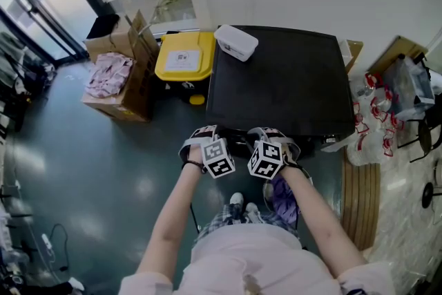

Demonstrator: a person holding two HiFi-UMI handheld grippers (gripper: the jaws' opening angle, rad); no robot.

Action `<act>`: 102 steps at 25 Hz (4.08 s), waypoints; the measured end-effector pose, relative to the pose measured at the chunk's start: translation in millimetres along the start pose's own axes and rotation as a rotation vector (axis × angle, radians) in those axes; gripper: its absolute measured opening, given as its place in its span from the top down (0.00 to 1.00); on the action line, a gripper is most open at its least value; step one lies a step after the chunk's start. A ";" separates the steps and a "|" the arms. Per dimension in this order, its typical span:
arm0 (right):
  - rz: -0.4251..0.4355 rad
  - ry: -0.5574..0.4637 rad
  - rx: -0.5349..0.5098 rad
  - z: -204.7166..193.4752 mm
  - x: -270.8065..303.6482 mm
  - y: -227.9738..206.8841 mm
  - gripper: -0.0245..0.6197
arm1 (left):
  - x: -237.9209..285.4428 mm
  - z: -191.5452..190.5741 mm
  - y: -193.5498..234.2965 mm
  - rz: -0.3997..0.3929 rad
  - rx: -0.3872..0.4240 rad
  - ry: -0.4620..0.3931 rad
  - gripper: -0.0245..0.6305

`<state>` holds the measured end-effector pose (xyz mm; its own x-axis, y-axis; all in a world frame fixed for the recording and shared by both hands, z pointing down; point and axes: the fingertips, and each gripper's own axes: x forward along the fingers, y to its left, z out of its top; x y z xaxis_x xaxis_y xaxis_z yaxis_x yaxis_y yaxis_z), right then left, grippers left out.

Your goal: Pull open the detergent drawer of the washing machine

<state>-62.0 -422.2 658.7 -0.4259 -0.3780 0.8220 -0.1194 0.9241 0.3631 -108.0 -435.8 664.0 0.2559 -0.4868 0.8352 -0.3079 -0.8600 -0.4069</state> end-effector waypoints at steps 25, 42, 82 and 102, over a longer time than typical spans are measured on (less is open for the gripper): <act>0.031 -0.017 0.027 4.9 -9.5 21.9 0.87 | -13.3 -6.3 -21.4 -0.011 0.070 0.029 0.85; 0.063 -0.037 0.042 5.7 -32.5 71.8 0.88 | -40.8 -11.9 -69.4 -0.022 0.062 0.036 0.85; 0.170 -0.077 0.085 10.7 -78.7 217.3 0.89 | -102.9 -41.9 -203.3 -0.049 0.046 0.085 0.85; 0.140 -0.051 0.149 14.4 -82.8 254.6 0.88 | -117.0 -54.9 -236.6 -0.074 0.005 0.041 0.85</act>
<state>-70.0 -154.9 676.7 -0.4923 -0.2457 0.8351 -0.1854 0.9669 0.1752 -115.3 -166.9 682.9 0.2404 -0.4155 0.8773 -0.2851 -0.8941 -0.3453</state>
